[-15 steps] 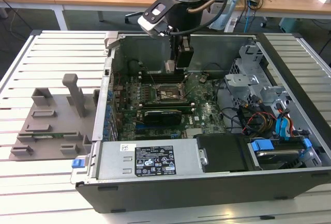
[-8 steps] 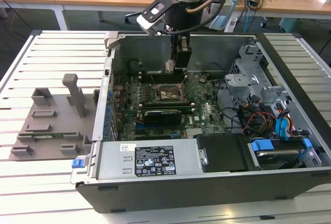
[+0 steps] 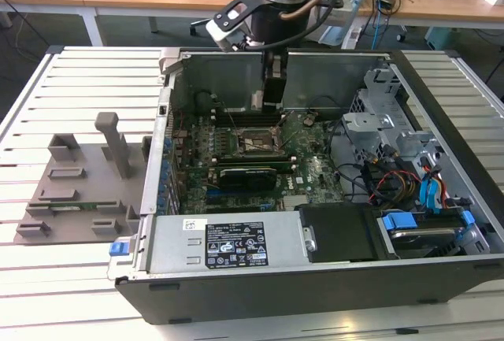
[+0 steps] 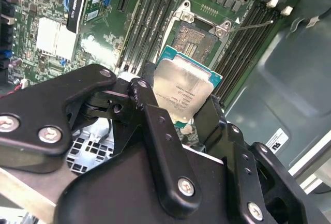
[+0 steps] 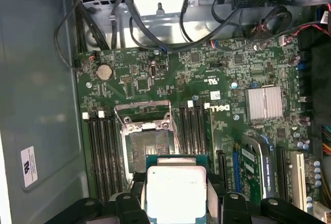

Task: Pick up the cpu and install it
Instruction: 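Place the cpu into insertion slot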

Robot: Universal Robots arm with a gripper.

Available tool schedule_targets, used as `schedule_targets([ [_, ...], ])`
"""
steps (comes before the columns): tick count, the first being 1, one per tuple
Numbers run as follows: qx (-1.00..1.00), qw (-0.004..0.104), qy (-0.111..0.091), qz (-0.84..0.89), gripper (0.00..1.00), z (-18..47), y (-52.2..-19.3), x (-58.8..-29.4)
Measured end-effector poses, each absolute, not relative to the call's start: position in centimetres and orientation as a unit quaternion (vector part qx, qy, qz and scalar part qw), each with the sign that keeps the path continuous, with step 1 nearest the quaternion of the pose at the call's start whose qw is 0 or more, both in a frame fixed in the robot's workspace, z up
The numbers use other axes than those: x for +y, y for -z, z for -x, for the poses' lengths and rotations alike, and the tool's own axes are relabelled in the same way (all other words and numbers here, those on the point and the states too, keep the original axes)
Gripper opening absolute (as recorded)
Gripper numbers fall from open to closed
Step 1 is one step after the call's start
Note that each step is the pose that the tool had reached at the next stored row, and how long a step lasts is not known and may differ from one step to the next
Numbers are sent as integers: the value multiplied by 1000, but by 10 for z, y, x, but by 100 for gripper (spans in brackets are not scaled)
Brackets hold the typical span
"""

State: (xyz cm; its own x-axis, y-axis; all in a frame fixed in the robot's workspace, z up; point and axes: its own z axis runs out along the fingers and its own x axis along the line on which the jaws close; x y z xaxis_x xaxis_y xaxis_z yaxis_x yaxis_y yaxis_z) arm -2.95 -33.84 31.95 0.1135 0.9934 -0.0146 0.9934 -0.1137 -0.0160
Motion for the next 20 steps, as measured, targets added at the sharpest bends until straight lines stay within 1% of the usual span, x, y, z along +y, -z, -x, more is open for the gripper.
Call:
schedule_targets([
  [20, -610, 2, -11, 792, 55, 29, -319, -338],
])
